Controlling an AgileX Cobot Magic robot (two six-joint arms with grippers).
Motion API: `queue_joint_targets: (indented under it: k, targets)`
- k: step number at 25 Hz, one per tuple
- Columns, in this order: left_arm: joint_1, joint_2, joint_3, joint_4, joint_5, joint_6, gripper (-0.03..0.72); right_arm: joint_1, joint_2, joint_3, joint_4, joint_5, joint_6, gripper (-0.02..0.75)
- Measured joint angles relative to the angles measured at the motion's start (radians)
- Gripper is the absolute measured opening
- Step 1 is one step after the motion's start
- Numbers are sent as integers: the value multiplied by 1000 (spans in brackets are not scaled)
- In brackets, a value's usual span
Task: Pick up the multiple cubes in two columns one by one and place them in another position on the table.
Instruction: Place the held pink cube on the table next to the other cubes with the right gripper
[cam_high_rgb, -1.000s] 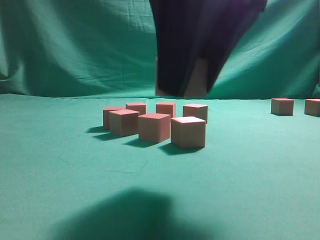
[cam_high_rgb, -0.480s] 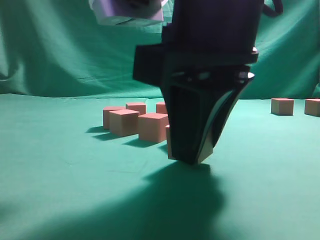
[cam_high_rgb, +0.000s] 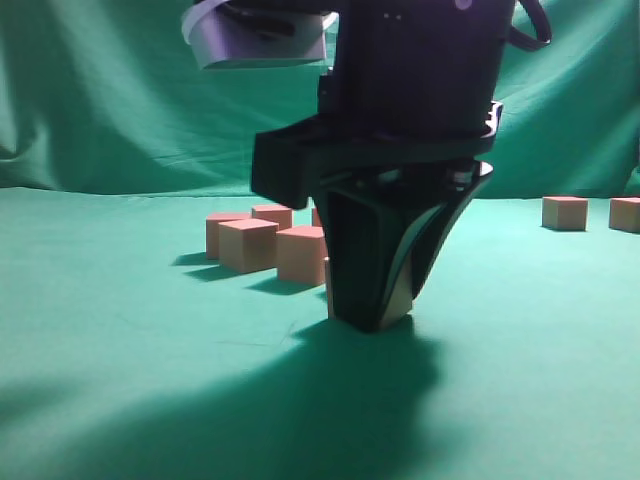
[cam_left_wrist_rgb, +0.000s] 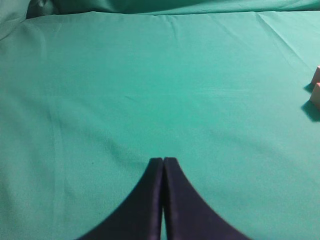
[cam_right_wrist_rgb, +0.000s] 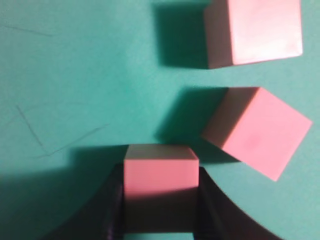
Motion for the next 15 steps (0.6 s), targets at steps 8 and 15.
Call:
queue_joint_targets:
  k: [8,15]
  targets:
    - [0,0,0,0,0,0,0,0,3,0,-11,-5,25,263]
    - [0,0,0,0,0,0,0,0,4,0,-12,-5,35,263]
